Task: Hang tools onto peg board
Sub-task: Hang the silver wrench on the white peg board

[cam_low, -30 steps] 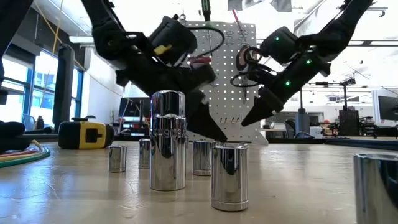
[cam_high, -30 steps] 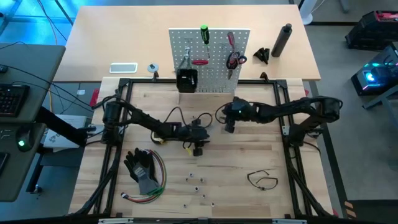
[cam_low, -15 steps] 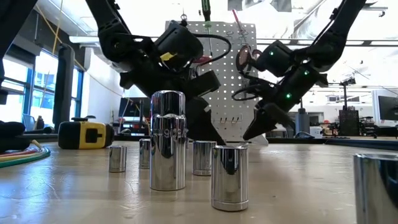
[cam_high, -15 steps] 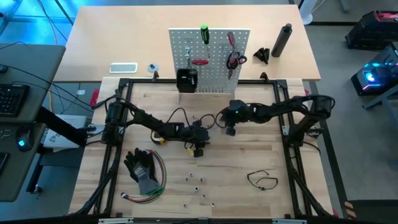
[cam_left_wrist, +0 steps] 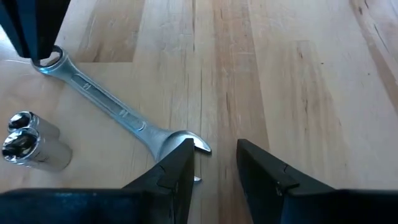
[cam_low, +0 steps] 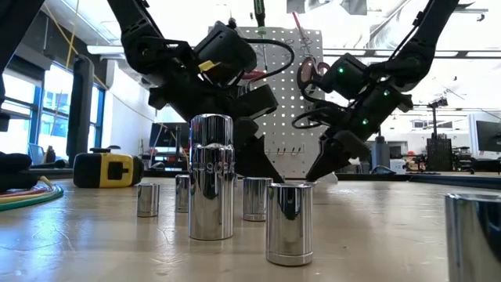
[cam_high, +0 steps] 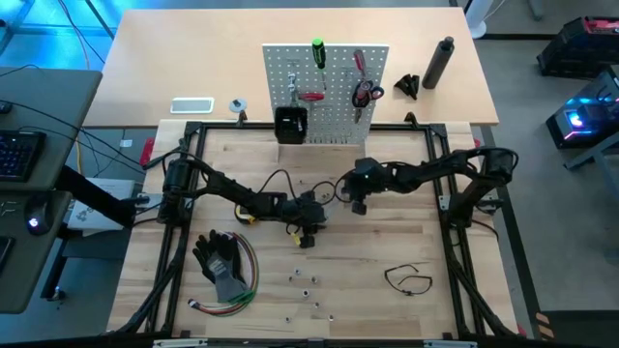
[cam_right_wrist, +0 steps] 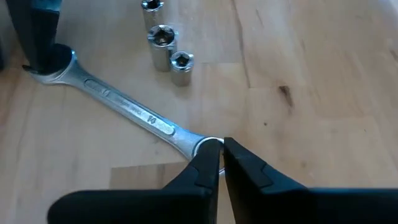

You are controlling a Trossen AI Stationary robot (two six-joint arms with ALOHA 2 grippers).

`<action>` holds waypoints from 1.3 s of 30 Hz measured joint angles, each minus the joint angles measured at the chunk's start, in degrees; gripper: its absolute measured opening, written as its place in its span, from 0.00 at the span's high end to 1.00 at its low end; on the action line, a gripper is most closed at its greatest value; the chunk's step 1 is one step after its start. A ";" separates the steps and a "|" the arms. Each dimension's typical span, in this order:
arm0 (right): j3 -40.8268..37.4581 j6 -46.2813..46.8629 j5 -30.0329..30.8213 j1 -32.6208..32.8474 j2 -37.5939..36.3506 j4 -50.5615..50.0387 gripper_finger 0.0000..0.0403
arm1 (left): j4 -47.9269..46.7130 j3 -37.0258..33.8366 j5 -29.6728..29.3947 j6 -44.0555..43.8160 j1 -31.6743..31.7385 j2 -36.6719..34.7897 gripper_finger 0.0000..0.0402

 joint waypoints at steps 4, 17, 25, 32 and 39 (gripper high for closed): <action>0.10 0.88 0.03 1.87 -0.12 -2.93 0.96 | -1.37 0.00 0.21 0.01 -0.31 -0.06 0.71; 0.00 9.44 -0.09 10.99 -0.11 -7.32 0.96 | -9.19 -0.46 -0.81 0.29 -2.06 -8.77 0.71; -0.02 14.64 1.82 16.21 -0.04 -7.53 0.96 | -11.22 -0.30 -4.45 0.79 -3.32 -16.28 0.71; -0.07 20.48 5.86 18.69 0.00 -7.52 0.96 | -9.46 -0.22 -4.45 -0.50 -5.16 -16.22 0.71; -0.22 23.52 6.35 20.42 0.12 -6.12 0.96 | -9.70 -0.23 -5.06 -2.72 -6.60 -13.53 0.69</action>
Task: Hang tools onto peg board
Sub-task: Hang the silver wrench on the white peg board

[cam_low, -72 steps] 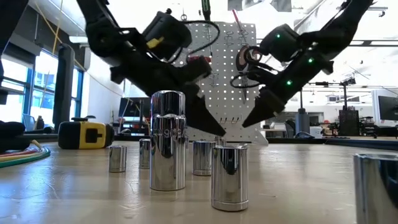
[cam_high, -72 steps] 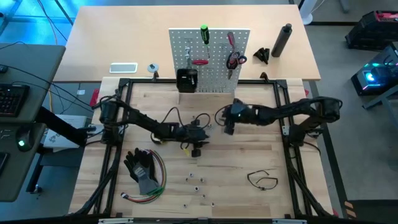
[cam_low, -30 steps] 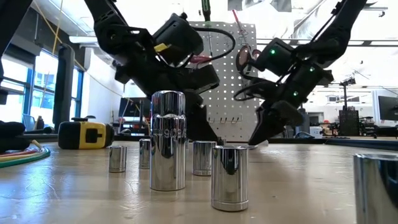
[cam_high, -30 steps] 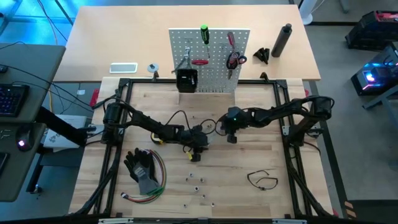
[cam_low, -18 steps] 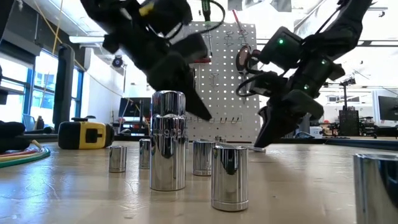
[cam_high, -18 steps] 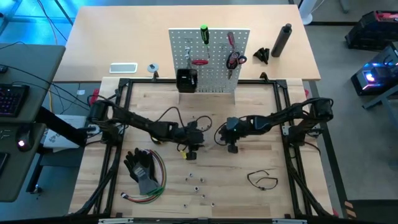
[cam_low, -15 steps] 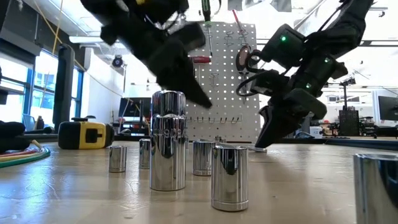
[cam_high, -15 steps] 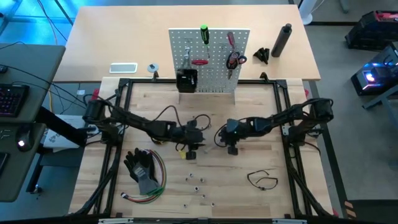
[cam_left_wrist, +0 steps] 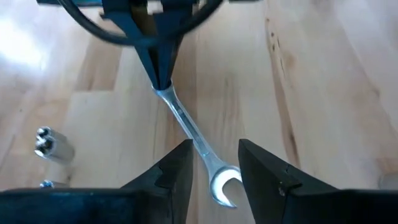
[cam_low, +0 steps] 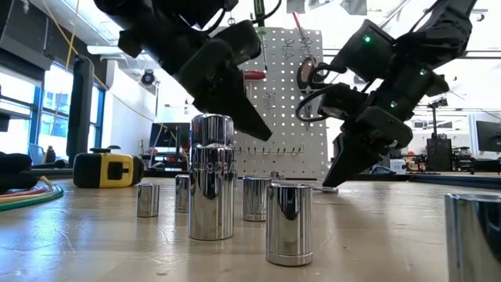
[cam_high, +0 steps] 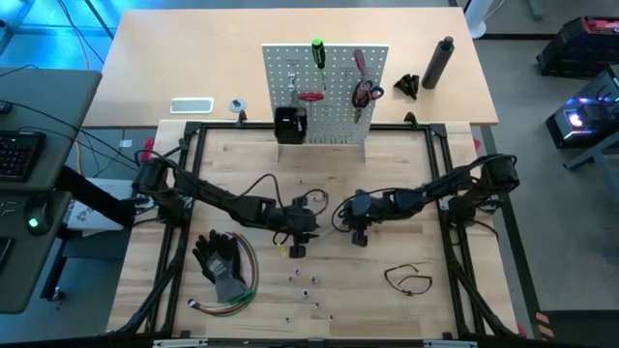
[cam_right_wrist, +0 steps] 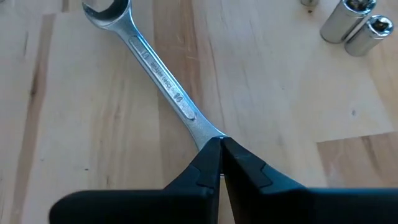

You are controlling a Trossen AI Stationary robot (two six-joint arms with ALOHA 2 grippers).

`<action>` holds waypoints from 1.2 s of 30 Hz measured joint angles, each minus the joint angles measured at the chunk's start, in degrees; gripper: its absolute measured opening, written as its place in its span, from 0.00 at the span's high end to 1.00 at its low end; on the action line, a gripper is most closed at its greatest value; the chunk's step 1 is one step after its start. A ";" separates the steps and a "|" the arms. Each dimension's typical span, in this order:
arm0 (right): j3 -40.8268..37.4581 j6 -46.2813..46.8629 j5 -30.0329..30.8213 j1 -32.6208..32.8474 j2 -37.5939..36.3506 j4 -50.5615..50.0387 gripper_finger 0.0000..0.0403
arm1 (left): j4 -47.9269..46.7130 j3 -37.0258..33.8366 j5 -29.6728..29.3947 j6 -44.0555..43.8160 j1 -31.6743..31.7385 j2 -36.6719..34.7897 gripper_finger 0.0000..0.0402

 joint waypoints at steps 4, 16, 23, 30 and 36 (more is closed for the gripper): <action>0.00 1.63 1.37 1.08 0.04 0.80 0.96 | 0.16 0.01 0.06 -1.80 -0.23 1.54 0.65; -0.07 4.70 3.84 2.72 0.15 4.93 0.96 | -6.96 6.77 4.94 -3.42 -0.21 7.89 0.59; -0.07 4.84 4.58 3.75 0.12 5.23 0.96 | -17.53 13.76 -3.50 -3.39 -0.23 13.23 0.59; -0.07 4.71 5.73 4.93 0.21 5.09 0.96 | -17.19 15.97 -4.55 -2.44 -0.17 13.30 0.59; 0.04 4.86 6.01 5.32 1.01 5.60 0.96 | -20.86 16.14 -1.50 -2.93 0.97 13.34 0.59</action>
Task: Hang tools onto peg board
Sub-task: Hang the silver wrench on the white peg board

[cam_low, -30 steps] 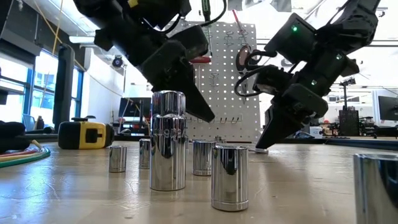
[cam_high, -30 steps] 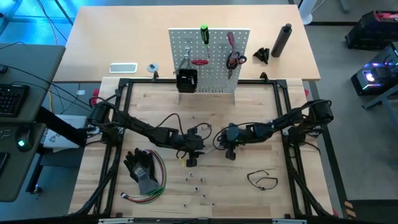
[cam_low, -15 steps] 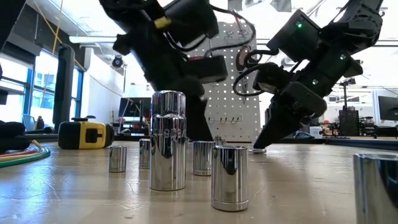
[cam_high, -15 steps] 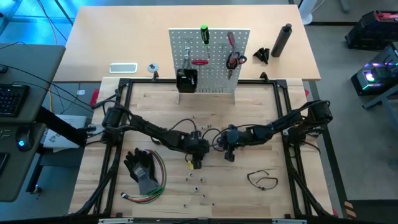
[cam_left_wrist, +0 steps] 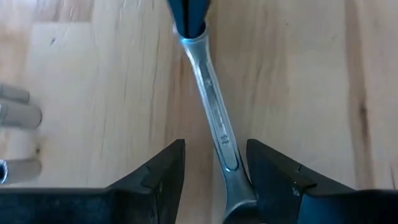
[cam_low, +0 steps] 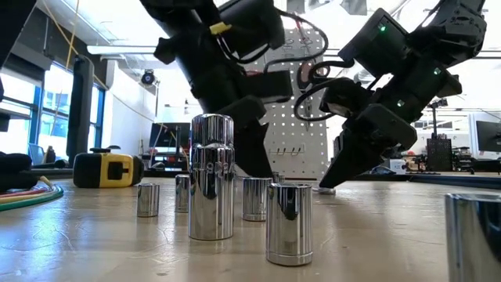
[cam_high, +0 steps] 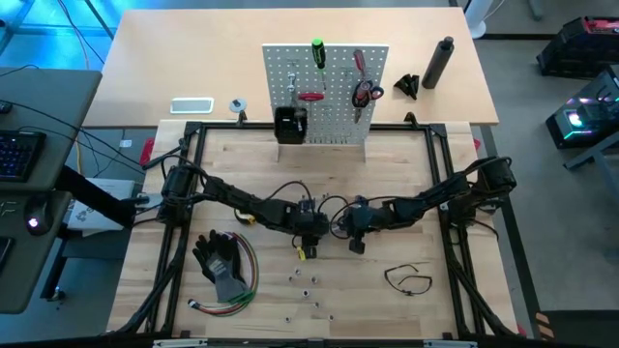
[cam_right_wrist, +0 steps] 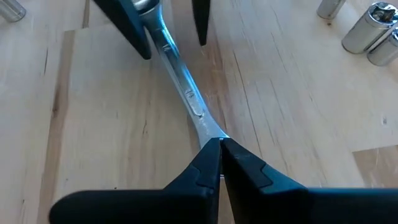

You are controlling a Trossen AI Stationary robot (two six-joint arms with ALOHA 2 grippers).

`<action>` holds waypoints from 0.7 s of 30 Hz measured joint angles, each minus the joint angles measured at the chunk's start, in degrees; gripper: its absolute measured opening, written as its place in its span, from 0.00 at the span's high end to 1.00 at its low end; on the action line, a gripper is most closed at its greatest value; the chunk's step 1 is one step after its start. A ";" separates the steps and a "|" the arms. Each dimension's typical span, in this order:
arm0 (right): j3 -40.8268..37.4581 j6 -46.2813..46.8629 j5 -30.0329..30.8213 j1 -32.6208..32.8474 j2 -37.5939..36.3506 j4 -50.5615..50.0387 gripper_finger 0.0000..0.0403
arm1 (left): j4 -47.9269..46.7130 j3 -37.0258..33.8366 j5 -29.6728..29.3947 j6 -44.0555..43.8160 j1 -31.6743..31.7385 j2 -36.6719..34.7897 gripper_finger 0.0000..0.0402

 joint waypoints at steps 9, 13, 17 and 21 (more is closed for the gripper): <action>0.07 -0.17 0.03 0.00 0.45 1.21 0.96 | -1.75 -0.36 2.01 -0.49 0.52 -0.04 0.61; 0.07 -0.17 -0.07 -0.02 0.45 1.25 0.96 | -3.10 -0.61 4.41 -0.10 1.28 -0.12 0.73; 0.04 -0.17 -0.75 0.08 0.45 1.45 0.96 | -3.31 -0.61 4.76 1.84 1.37 -0.13 0.89; 0.04 -0.23 -0.95 0.09 0.45 1.54 0.96 | -3.31 -0.61 4.56 3.08 1.33 -0.17 0.92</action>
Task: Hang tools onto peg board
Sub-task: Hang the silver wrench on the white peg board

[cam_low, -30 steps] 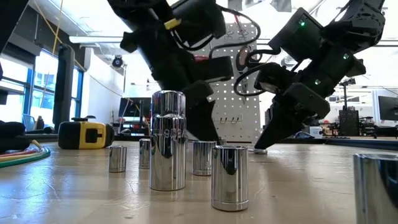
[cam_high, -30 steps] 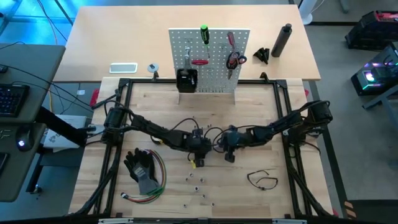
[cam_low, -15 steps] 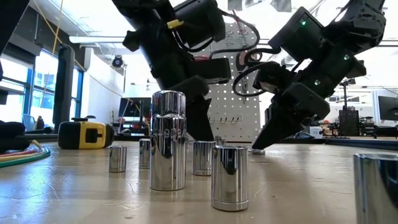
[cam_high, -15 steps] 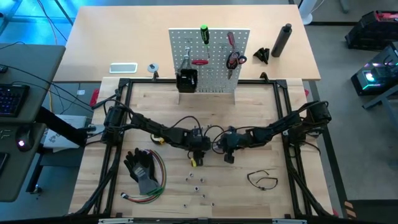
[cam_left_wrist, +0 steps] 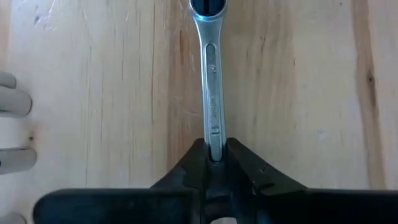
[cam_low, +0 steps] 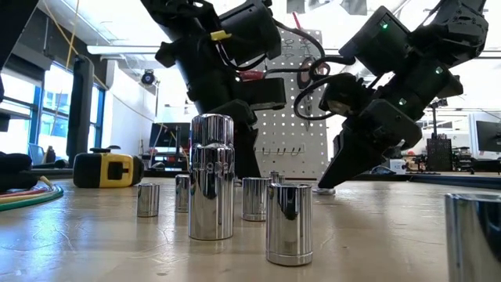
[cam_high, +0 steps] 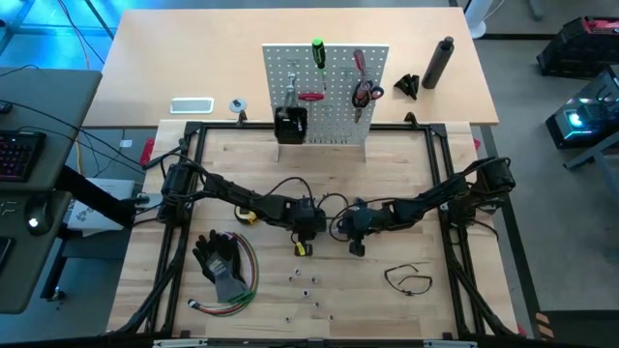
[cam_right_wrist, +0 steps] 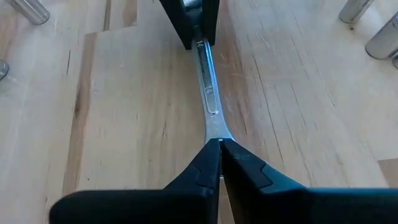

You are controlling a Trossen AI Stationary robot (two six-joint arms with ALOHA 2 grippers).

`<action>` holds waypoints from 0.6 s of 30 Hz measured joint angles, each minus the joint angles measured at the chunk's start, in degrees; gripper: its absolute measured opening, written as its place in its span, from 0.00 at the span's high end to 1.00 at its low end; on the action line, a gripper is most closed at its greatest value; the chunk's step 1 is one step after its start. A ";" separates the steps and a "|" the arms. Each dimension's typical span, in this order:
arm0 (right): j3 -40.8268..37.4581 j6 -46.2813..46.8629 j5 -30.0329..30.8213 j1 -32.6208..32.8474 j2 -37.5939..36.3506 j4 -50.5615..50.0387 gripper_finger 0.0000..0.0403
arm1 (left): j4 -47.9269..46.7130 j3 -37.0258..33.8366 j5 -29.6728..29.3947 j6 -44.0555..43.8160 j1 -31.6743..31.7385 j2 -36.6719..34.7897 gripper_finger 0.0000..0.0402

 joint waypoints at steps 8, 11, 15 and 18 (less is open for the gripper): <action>-0.08 -2.15 0.47 -0.04 -1.04 -0.93 0.96 | 0.47 -0.04 -1.37 1.51 -0.02 0.00 0.92; -0.13 -3.23 1.03 -0.09 -2.43 -2.11 0.96 | -0.03 -0.05 -1.62 1.97 -0.03 -0.14 0.92; -0.28 -4.97 5.41 -0.24 -5.24 -5.42 0.96 | -2.33 -0.27 -3.59 2.66 -0.13 -1.56 0.92; -0.26 -6.37 9.33 -0.21 -8.61 -7.27 0.96 | -3.08 -0.28 -6.93 3.01 -0.12 -3.56 0.92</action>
